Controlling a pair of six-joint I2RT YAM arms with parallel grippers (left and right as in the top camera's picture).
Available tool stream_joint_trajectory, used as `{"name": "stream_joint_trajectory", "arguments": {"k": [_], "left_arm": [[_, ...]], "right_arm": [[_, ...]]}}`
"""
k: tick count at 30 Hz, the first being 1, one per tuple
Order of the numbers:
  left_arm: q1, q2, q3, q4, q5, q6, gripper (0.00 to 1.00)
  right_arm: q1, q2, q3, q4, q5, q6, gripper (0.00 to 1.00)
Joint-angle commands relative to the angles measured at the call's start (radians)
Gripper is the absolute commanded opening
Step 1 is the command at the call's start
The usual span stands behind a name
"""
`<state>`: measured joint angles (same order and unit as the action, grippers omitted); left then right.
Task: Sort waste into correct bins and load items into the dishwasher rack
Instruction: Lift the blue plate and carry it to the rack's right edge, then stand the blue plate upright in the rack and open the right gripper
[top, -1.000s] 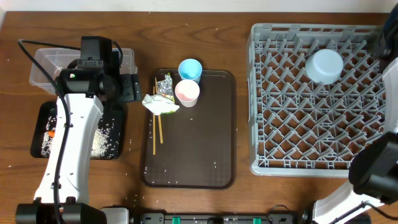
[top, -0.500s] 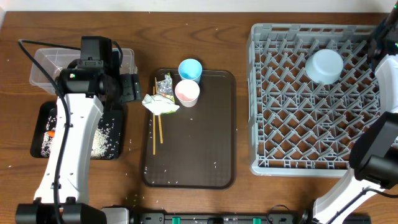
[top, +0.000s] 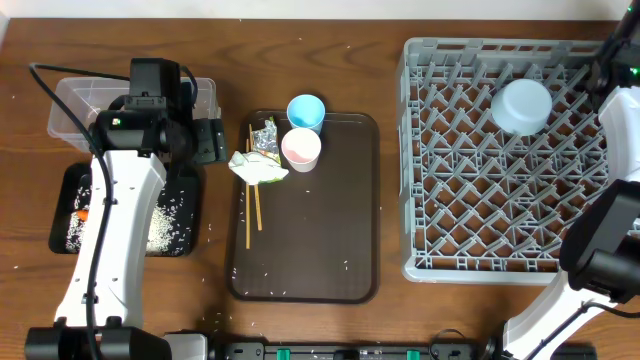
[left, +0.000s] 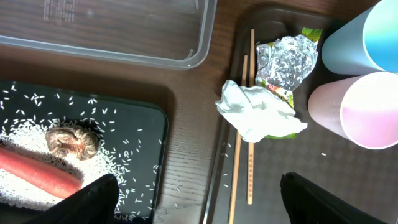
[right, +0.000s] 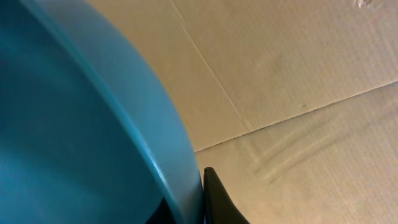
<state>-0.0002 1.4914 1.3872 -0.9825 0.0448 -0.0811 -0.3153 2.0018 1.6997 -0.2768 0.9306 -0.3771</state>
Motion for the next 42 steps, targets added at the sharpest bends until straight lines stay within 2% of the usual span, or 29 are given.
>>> {"name": "stream_joint_trajectory", "arguments": {"k": [1,4,9,12,18,28,42], "left_arm": [[0.006,0.004,0.004,0.0,-0.012,-0.01,0.84],[0.006,0.004,0.004,0.0,-0.012,-0.009,0.84],[0.006,0.004,0.004,0.0,-0.012,-0.01,0.84],[0.006,0.004,0.004,0.0,-0.012,-0.009,0.84],[0.006,0.004,0.004,0.0,-0.012,-0.009,0.84],[0.006,0.004,0.004,0.0,-0.012,-0.009,0.84],[0.006,0.004,0.004,0.0,-0.012,-0.009,0.84]], "right_arm": [[0.042,0.013,0.006,-0.007,-0.022,-0.005,0.15],[0.064,0.013,0.006,-0.013,-0.022,-0.005,0.25],[0.098,0.013,0.006,-0.053,-0.024,-0.005,0.32],[0.101,0.013,0.006,-0.064,-0.038,0.0,0.46],[0.096,0.013,0.006,-0.066,-0.038,0.033,0.62],[0.085,-0.006,0.008,-0.042,-0.046,0.146,0.7],[0.085,-0.161,0.008,-0.018,-0.1,0.187,0.7]]}}
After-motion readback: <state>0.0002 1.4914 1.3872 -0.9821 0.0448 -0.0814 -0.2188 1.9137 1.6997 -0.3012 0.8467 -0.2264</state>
